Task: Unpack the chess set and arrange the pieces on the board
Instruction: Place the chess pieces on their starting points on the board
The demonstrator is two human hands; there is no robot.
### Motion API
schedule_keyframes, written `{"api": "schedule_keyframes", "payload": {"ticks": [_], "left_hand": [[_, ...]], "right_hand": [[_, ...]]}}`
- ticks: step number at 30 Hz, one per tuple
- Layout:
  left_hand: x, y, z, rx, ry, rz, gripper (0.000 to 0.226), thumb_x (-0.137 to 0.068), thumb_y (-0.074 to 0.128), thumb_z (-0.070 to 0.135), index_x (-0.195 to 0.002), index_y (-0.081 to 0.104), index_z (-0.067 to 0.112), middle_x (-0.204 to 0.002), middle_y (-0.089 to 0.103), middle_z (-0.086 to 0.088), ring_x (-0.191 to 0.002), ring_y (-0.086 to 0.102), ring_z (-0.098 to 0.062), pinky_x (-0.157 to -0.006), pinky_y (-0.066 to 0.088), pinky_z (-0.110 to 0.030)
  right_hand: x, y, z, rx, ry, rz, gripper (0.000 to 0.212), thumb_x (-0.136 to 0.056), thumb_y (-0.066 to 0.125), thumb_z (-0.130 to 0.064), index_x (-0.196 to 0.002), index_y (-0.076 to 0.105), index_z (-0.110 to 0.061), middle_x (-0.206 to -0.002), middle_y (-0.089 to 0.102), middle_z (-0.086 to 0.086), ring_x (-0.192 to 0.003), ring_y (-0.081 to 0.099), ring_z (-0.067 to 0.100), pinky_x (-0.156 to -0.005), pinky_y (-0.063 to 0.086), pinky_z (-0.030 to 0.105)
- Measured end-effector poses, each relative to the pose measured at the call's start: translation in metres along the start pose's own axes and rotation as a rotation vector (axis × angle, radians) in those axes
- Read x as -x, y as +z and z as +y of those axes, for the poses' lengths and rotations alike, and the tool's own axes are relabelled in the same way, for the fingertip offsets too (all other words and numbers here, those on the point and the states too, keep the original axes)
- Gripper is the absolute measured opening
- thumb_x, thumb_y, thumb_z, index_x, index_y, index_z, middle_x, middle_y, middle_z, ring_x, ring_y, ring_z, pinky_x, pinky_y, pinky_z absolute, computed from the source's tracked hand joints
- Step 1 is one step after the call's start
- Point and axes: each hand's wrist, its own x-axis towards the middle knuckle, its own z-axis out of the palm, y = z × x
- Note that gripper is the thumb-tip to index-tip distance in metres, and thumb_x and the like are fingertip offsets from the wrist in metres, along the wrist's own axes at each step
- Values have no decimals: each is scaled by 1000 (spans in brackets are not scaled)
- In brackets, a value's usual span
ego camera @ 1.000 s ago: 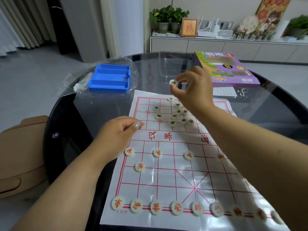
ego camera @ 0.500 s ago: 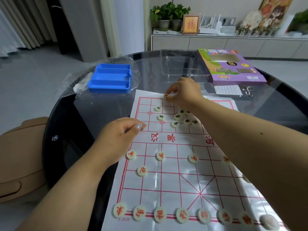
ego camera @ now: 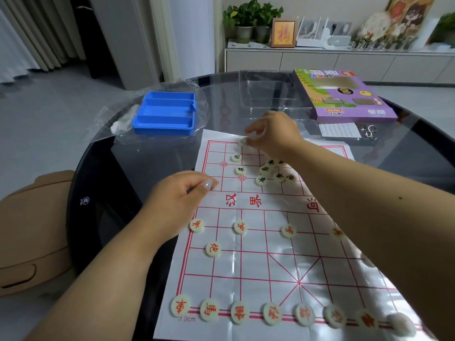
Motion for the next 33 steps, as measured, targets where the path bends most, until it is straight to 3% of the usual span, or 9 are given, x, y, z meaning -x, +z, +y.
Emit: {"api": "schedule_keyframes", "payload": {"ticks": [4, 8, 12, 15, 17, 20, 23, 28, 33], "left_hand": [[-1, 1, 1, -20, 11, 11, 18, -96, 51, 31, -98, 70, 30, -96, 64, 21, -83, 61, 14, -56, 48, -6], [-1, 1, 0, -29, 14, 18, 19, -96, 51, 31, -99, 70, 30, -95, 64, 22, -82, 61, 16, -54, 47, -4], [0, 1, 0, -33, 10, 13, 19, -96, 51, 32, -99, 70, 30, -96, 65, 20, -82, 62, 13, -54, 49, -7], [0, 1, 1, -42, 18, 17, 19, -96, 51, 31, -99, 69, 31, -97, 63, 21, -81, 61, 14, -53, 47, -6], [0, 1, 1, -37, 19, 20, 19, -96, 50, 30, -98, 69, 30, -97, 63, 22, -81, 60, 16, -52, 47, -6], [0, 2, 2, -45, 18, 21, 19, -96, 50, 30, -98, 69, 30, -98, 63, 21, -80, 61, 15, -54, 49, -7], [0, 2, 1, -39, 16, 23, 19, -95, 50, 30, -99, 70, 28, -98, 65, 20, -81, 62, 13, -55, 50, -9], [0, 3, 2, -41, 16, 36, 19, -96, 50, 29, -99, 69, 28, -97, 64, 20, -80, 60, 17, -53, 48, -6], [0, 2, 1, -30, 13, 27, 19, -96, 51, 29, -97, 69, 30, -97, 64, 20, -81, 62, 13, -54, 49, -8]], "right_hand": [[9, -16, 2, -65, -22, 10, 23, -82, 70, -35, -104, 72, -29, -98, 56, -7, -99, 54, 17, -93, 46, 46], [15, -26, 10, -113, -7, 21, 21, -81, 70, -35, -101, 74, -28, -94, 54, -10, -91, 53, 13, -89, 48, 46], [26, -38, 24, -162, 18, 28, 22, -82, 69, -32, -102, 74, -23, -97, 56, -9, -87, 52, 9, -73, 48, 32], [39, -46, 37, -230, 35, 12, 22, -83, 70, -26, -103, 73, -18, -85, 53, -17, -75, 50, 1, -60, 38, 17], [45, -50, 45, -227, 38, -5, 22, -84, 69, -24, -104, 73, -17, -80, 52, -19, -70, 49, 0, -56, 35, 14], [52, -52, 49, -191, 21, -35, 22, -83, 69, -24, -104, 73, -19, -89, 57, -10, -72, 49, 2, -57, 37, 16], [58, -50, 41, -162, -42, -124, 19, -81, 72, -23, -100, 73, -27, -86, 53, -14, -73, 50, 3, -58, 39, 18], [58, -43, 17, 54, -172, -251, 26, -82, 71, -28, -108, 71, -30, -100, 57, -4, -87, 51, 12, -77, 48, 33], [55, -40, 10, 93, -166, -283, 25, -81, 72, -30, -105, 72, -27, -99, 58, -3, -90, 53, 14, -77, 48, 33]]}}
